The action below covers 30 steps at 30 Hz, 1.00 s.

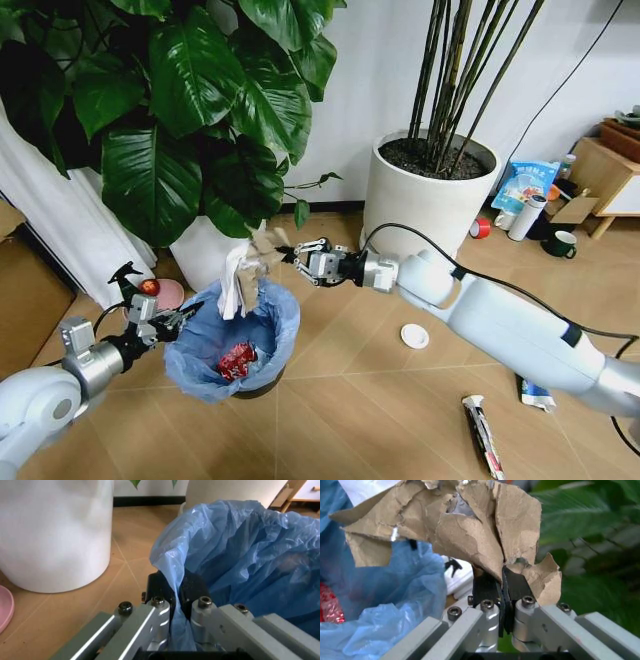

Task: Pick up the trash bin and place the garbage on the floor into it.

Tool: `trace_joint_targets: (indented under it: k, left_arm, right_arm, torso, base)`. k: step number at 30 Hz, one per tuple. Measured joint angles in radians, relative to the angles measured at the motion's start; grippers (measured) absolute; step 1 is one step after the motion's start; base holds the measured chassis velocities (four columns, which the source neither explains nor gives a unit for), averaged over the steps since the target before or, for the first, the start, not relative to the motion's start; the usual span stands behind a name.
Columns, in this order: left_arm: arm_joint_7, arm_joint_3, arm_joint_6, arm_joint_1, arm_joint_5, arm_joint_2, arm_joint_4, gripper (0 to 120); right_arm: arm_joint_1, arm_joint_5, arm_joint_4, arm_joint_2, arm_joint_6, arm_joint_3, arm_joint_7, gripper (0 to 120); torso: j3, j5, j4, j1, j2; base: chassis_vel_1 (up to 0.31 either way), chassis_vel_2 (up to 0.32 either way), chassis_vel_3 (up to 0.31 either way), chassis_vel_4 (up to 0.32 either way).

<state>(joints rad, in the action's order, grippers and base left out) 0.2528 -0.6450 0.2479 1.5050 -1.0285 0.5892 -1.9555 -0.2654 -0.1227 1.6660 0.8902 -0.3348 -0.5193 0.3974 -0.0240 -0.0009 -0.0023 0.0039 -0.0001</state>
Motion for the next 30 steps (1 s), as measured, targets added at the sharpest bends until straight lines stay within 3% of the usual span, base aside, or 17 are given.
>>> trace_joint_targets:
  k: [12,15,17,20,25,29,30]
  left_arm:
    - [0.002,-0.018,0.001,0.008,-0.008,0.0,-0.008,0]
    - [0.001,-0.018,0.002,0.006,-0.013,-0.001,-0.006,0]
    - [0.001,-0.017,0.002,0.005,-0.015,-0.001,-0.006,0]
    - [-0.001,-0.002,0.003,-0.005,-0.036,0.0,-0.005,0]
    - [0.0,-0.001,0.003,-0.007,-0.038,0.003,-0.004,0]
    - [0.0,0.001,0.003,-0.008,-0.038,0.005,-0.002,0]
    - [0.0,0.001,0.003,-0.008,-0.038,0.005,-0.002,0]
  right_arm:
    - [0.047,0.092,-0.076,0.053,-0.061,-0.026,0.103,0]
    - [0.047,0.116,-0.085,0.06,-0.076,-0.017,0.132,15]
    - [0.047,0.118,-0.087,0.062,-0.077,-0.016,0.135,18]
    - [0.049,0.139,-0.096,0.072,-0.09,-0.016,0.148,34]
    - [0.053,0.14,-0.095,0.072,-0.096,-0.016,0.158,47]
    - [0.053,0.134,-0.088,0.069,-0.101,-0.016,0.173,68]
    - [0.053,0.134,-0.088,0.069,-0.101,-0.016,0.173,68]
  torso:
    - [0.0,0.0,0.0001,0.0,0.0]
    - [0.0,0.0,0.0,0.0,0.0]
    - [0.0,0.0,0.0,0.0,0.0]
    - [0.0,0.0,0.0,0.0,0.0]
    - [0.0,0.0001,0.0,0.0,0.0]
    - [0.0,0.0001,0.0,0.0,0.0]
    - [0.0,0.0001,0.0,0.0,0.0]
  base:
    - [0.0,0.0,0.0,0.0]
    - [0.0,0.0,0.0,0.0]
    - [0.0,0.0,0.0,0.0]
    - [0.0,0.0,0.0,0.0]
    - [0.0,0.0,0.0,0.0]
    - [0.0,0.0,0.0,0.0]
    - [0.0,0.0,0.0,0.0]
